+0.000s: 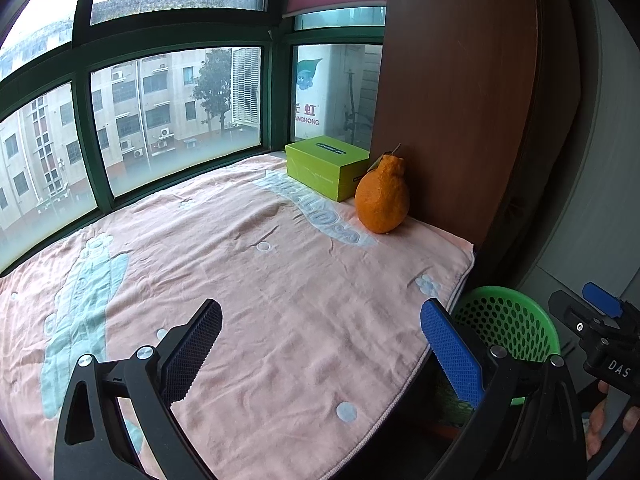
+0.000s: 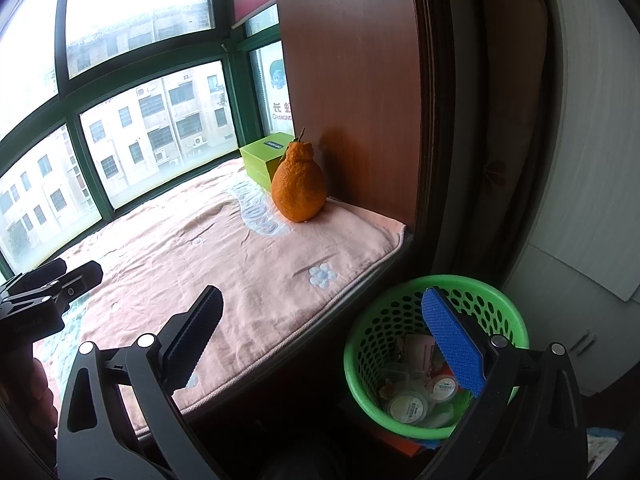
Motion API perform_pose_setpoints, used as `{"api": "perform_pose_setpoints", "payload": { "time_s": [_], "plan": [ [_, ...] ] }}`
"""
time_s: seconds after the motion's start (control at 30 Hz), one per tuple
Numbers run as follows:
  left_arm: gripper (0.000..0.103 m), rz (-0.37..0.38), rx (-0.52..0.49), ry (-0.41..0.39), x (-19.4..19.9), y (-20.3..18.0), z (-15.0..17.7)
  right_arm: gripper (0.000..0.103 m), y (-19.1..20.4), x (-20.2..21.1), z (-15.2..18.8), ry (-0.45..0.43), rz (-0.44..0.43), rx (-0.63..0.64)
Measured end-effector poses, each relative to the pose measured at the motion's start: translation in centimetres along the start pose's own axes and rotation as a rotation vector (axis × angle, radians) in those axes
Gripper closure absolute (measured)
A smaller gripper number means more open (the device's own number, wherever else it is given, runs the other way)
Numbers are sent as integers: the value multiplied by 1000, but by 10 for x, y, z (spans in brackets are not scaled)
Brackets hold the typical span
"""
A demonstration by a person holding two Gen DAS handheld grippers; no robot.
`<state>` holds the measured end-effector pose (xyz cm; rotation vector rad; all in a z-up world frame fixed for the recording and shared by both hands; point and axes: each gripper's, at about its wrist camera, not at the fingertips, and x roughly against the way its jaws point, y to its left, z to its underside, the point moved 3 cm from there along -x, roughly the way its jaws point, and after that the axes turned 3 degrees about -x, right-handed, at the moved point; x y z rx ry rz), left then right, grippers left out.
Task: Collect trash
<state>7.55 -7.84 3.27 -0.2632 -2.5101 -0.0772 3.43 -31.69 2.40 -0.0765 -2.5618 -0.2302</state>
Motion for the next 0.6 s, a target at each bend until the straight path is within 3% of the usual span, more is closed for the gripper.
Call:
{"api": "perform_pose_setpoints", "payload": {
  "time_s": [0.6],
  "plan": [
    [7,-3,3,0,-1,0,-2,5,1,-3,3,5,-6,-1]
  ]
}}
